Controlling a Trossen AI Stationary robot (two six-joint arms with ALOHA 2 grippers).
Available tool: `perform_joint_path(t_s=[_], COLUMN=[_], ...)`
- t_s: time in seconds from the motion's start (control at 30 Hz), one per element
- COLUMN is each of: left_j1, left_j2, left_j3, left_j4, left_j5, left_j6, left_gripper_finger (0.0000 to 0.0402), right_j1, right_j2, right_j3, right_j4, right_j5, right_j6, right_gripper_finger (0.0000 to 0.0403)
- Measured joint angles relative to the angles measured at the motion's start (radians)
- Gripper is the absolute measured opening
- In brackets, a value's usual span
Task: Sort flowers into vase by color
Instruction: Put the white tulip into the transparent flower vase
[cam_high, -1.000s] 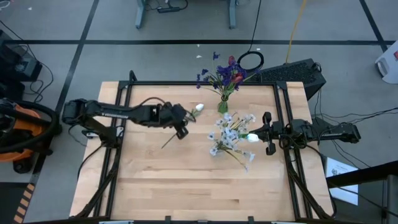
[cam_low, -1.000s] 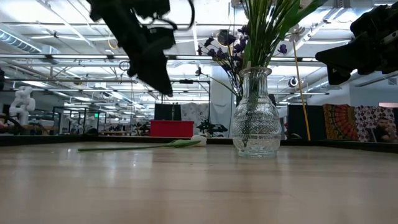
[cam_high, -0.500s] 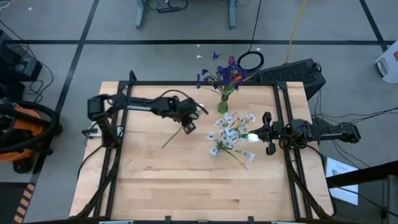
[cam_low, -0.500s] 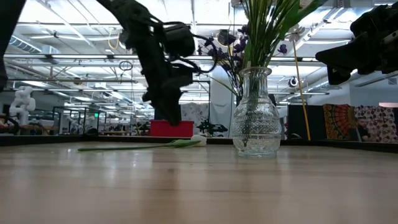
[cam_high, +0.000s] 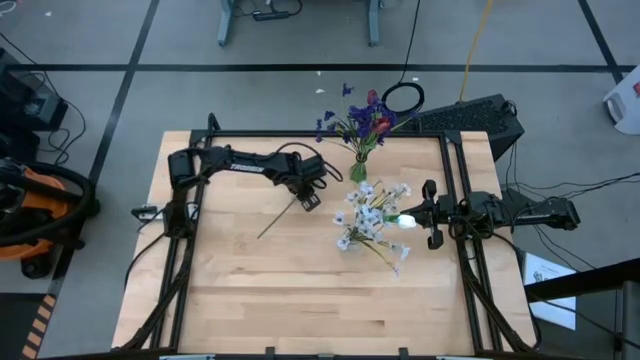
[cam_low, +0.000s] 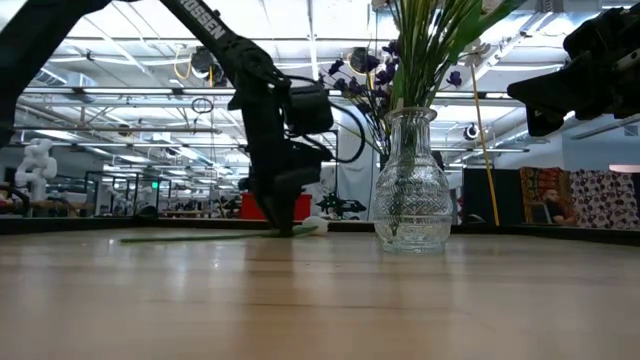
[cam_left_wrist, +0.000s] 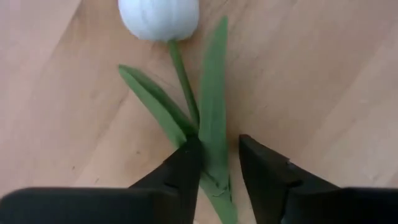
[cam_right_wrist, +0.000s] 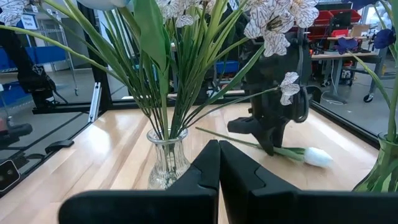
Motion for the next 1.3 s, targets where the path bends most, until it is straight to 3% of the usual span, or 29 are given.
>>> perform_joint_path(t_s=[0.23, 0.37, 0.5, 0.63, 0.7, 0.83, 1.0, 1.17, 1.3], left_j1=[-0.009, -0.044, -0.106, -0.209, -0.245, -0.274, -0.343, -0.406, -0.438], left_j2=[0.002, -0.065, -0.219, -0.404, -0.497, -0.676, -0.827, -0.826, -0.742], left_j3=[0.001, -0.009, -0.007, -0.033, -0.061, -0.176, -0.416, -0.594, -0.602], left_j4=[-0.047, -0.172, -0.198, -0.111, -0.042, 0.225, 0.847, 1.437, 1.665], left_j5=[0.068, 0.096, 0.085, 0.018, -0.071, -0.187, -0.177, -0.13, -0.096], left_j6=[-0.028, -0.06, -0.127, -0.176, -0.167, -0.182, -0.108, 0.025, 0.158], left_gripper_finger=[0.0013, 0.0006, 0.0004, 0.0003, 0.0002, 0.0001, 0.0001, 0.0001, 0.0], right_j1=[0.0, 0.0, 0.0, 0.0, 0.0, 0.0, 0.0, 0.0, 0.0], right_j2=[0.0, 0.0, 0.0, 0.0, 0.0, 0.0, 0.0, 0.0, 0.0], right_j3=[0.0, 0.0, 0.0, 0.0, 0.0, 0.0, 0.0, 0.0, 0.0], right_j4=[0.0, 0.0, 0.0, 0.0, 0.0, 0.0, 0.0, 0.0, 0.0], right_j5=[0.0, 0.0, 0.0, 0.0, 0.0, 0.0, 0.0, 0.0, 0.0], right_j6=[0.0, 0.0, 0.0, 0.0, 0.0, 0.0, 0.0, 0.0, 0.0], right_gripper_finger=[0.0, 0.0, 0.0, 0.0, 0.0, 0.0, 0.0, 0.0, 0.0])
